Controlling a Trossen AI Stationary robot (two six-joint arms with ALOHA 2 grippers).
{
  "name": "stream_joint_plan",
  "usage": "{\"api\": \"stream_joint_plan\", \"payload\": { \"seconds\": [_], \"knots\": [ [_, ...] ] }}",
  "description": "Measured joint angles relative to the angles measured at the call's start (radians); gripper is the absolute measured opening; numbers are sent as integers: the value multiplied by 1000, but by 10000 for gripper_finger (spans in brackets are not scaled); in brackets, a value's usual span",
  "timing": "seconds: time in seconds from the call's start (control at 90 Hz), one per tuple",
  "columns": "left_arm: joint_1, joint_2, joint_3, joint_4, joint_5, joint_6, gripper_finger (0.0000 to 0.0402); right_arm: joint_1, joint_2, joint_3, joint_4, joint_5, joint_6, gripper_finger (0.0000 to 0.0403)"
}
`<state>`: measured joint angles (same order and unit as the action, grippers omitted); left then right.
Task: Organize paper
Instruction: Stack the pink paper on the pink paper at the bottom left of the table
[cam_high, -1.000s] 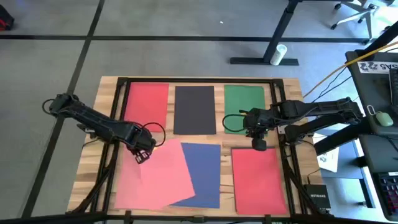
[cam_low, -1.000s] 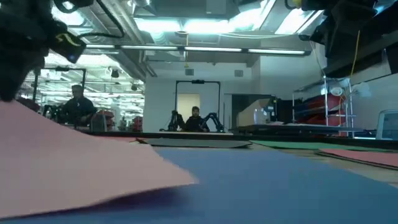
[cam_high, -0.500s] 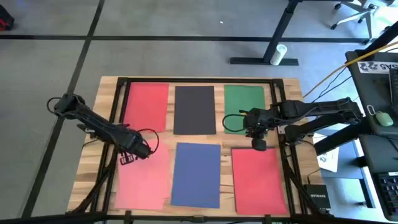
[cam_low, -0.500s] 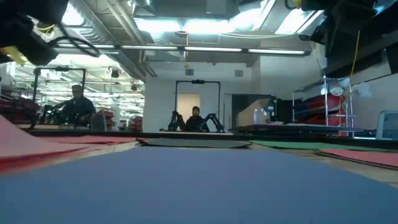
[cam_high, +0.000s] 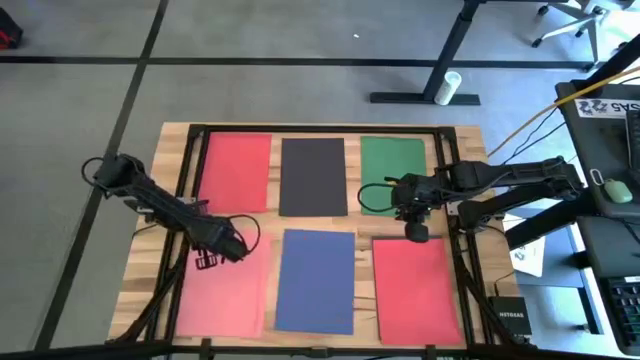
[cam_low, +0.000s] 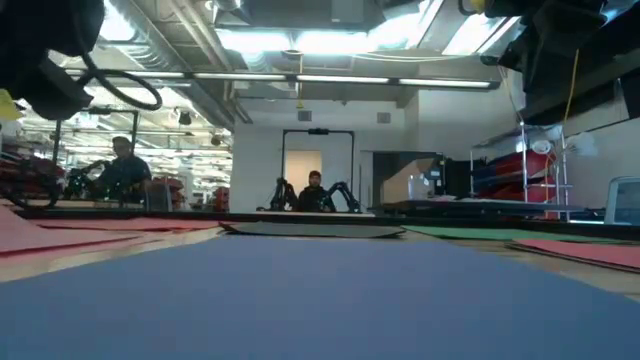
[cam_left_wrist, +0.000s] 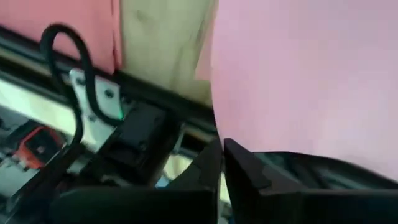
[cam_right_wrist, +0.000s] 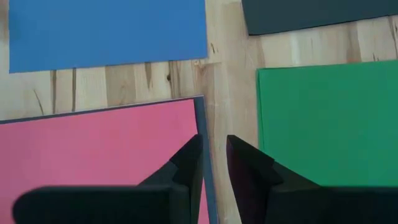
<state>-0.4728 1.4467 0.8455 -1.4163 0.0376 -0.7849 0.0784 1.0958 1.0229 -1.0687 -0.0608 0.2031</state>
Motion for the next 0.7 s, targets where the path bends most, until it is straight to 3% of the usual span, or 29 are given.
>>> {"api": "stream_joint_plan", "payload": {
  "seconds": [0.378,0.7],
  "knots": [
    [40,0,0,53,-7,-201,0,0,0,0,0,0,0,60],
    [87,0,-33,-12,-22,-300,0,0,0,0,0,0,0,60]
  ]
}}
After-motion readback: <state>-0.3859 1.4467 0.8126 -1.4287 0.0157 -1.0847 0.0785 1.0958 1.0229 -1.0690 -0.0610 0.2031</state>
